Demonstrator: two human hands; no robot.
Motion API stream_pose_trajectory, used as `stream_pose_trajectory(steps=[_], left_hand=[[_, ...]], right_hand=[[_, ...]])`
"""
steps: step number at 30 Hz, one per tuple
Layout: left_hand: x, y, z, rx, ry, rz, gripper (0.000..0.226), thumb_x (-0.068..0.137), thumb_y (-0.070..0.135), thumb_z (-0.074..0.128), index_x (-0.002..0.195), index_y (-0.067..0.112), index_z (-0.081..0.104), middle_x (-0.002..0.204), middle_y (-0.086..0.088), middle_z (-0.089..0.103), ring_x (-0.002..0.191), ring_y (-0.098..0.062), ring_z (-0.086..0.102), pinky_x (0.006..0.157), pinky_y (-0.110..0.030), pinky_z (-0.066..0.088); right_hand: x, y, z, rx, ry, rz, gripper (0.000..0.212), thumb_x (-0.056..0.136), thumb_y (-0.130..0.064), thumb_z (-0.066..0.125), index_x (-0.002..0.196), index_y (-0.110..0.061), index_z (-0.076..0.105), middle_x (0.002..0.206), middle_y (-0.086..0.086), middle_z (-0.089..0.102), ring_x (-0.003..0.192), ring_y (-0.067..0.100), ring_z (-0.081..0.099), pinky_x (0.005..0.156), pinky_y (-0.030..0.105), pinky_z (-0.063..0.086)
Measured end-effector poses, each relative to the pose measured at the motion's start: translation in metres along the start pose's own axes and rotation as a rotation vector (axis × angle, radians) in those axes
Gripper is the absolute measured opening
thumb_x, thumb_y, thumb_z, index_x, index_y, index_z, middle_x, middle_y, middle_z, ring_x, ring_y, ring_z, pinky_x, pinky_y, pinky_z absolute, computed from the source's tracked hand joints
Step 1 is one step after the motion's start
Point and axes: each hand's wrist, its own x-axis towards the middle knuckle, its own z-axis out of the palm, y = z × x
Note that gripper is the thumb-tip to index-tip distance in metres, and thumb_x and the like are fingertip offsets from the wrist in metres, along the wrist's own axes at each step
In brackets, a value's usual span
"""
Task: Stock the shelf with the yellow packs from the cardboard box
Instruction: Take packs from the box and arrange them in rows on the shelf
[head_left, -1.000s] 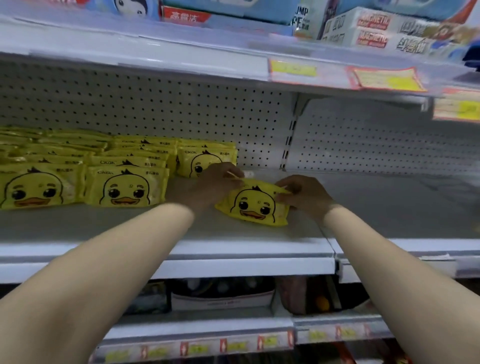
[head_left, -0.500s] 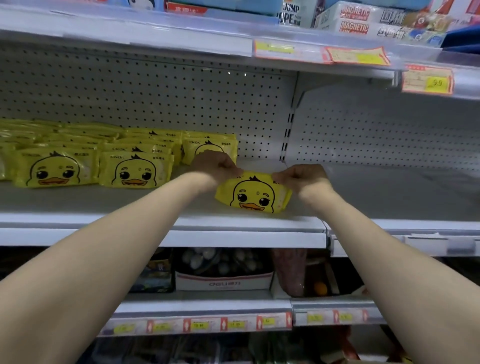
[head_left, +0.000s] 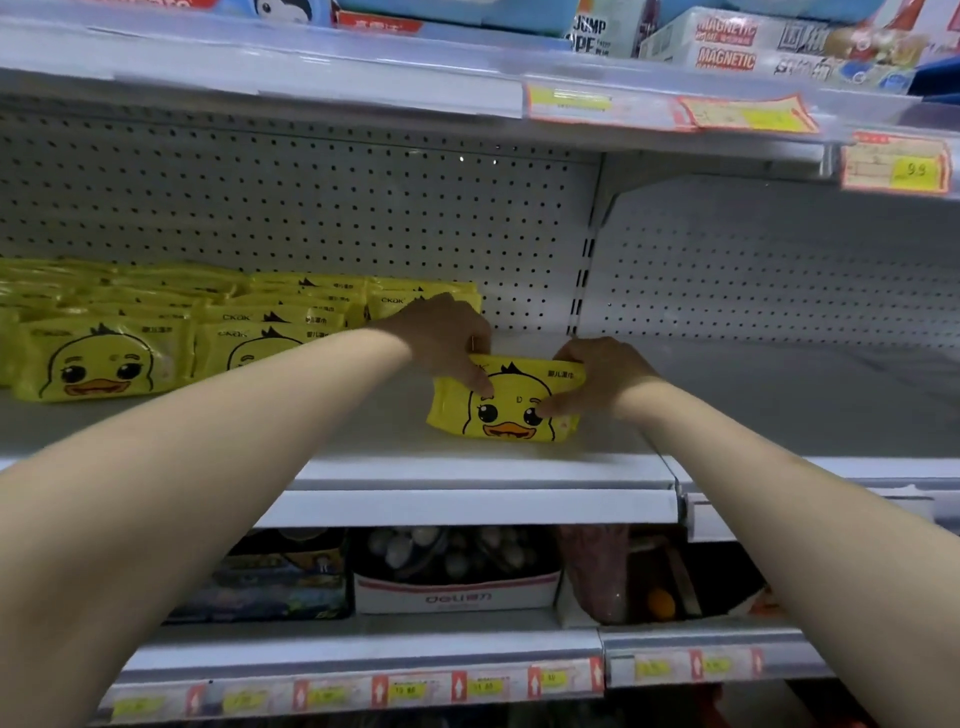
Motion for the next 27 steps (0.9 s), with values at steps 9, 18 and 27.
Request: stream_pose_trajectory(steps=[9, 18, 27], left_hand=[[0.038, -0.071, -0.009, 0.015, 0.032, -0.049, 0.043, 0.062, 0.052, 0.085, 0.087, 0.027, 0.061, 0.091, 0.008, 0.056, 0.092, -0.017, 0.055, 0.072, -0.029, 0.040], [0.075, -0.126, -0.022, 0.106, 0.099, -0.202, 0.056, 0.064, 0.058, 0.082, 0.106, 0.024, 0.069, 0.096, 0.001, 0.059, 0.110, -0.024, 0.051, 0.086, -0.034, 0.041], [0.088, -0.144, -0.021, 0.223, 0.013, -0.275, 0.071, 0.064, 0.066, 0.077, 0.114, 0.017, 0.062, 0.116, -0.006, 0.061, 0.117, -0.030, 0.047, 0.096, -0.040, 0.043]], right_hand=[[0.074, -0.014, 0.030, 0.177, 0.121, -0.088, 0.051, 0.062, -0.040, 0.093, 0.098, -0.023, 0.061, 0.093, -0.005, 0.065, 0.091, 0.016, 0.062, 0.071, 0.030, 0.049], [0.162, -0.042, 0.056, 0.007, 0.168, -0.013, 0.083, 0.053, -0.071, 0.082, 0.120, -0.029, 0.058, 0.111, 0.006, 0.057, 0.107, 0.024, 0.051, 0.083, 0.037, 0.048], [0.174, -0.050, 0.068, -0.013, 0.157, 0.047, 0.086, 0.059, -0.068, 0.082, 0.124, -0.024, 0.045, 0.117, 0.008, 0.057, 0.109, 0.027, 0.055, 0.081, 0.037, 0.047]])
